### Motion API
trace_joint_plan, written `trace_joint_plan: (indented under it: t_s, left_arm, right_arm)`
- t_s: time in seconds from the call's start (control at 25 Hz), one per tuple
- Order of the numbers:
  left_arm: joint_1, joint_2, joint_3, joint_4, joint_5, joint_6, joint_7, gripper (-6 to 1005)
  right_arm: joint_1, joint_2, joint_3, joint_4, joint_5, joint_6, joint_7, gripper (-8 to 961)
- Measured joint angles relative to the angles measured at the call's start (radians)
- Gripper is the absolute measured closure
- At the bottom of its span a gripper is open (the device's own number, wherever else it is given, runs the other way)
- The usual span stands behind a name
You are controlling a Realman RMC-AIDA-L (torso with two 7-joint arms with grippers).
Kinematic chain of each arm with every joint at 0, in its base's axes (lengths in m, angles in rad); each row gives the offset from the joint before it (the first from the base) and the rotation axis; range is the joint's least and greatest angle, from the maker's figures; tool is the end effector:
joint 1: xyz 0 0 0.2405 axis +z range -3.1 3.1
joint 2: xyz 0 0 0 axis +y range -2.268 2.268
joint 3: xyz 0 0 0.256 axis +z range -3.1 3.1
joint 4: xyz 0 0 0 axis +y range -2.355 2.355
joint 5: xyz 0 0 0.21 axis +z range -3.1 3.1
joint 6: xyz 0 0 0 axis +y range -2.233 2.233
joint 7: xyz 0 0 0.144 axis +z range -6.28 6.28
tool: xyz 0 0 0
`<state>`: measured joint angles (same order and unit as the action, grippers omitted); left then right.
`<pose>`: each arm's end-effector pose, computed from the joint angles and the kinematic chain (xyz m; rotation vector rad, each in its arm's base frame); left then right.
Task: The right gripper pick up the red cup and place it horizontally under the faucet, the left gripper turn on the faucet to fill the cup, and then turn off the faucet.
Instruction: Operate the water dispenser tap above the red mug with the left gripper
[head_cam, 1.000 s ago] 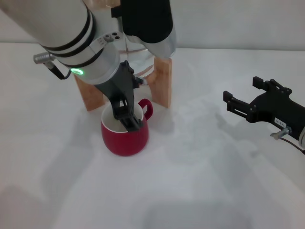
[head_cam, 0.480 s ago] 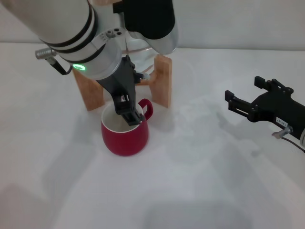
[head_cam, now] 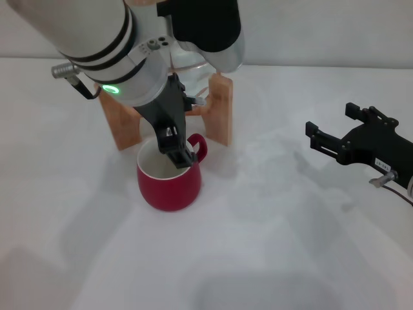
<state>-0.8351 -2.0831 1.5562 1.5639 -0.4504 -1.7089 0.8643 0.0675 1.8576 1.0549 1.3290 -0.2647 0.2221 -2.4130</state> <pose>-0.0651 0.3553 -0.0003 -2.7161 0.0939 0.7362 0.2263 0.3142 -0.0186 -2.0960 0.6203 0.5887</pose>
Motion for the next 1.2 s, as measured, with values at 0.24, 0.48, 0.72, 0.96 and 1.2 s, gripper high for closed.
trace_joint_plan:
  t_s: [0.24,0.48,0.72,0.96,1.2]
  left_arm:
    - [0.002,0.0,0.015,0.001,-0.007,-0.004,0.002,110]
    - [0.006,0.0,0.027,0.009,-0.01,-0.009,-0.001,110]
    - [0.01,-0.001,0.027,0.037,-0.013,-0.021,-0.005,109]
    - [0.028,-0.002,0.034,0.085,-0.028,-0.074,-0.009,109]
    - [0.054,-0.002,0.028,0.133,-0.023,-0.109,-0.02,110]
  right_arm:
    - [0.0,0.0,0.002,-0.001,-0.001,0.002,0.0,85]
    - [0.0,0.0,0.002,-0.001,-0.002,0.002,0.0,85]
    - [-0.001,0.0,0.002,-0.005,-0.001,0.002,0.0,84]
    - [-0.002,0.0,0.002,-0.008,0.001,0.002,0.0,84]
    - [-0.002,-0.001,0.002,-0.011,0.004,0.011,0.001,85]
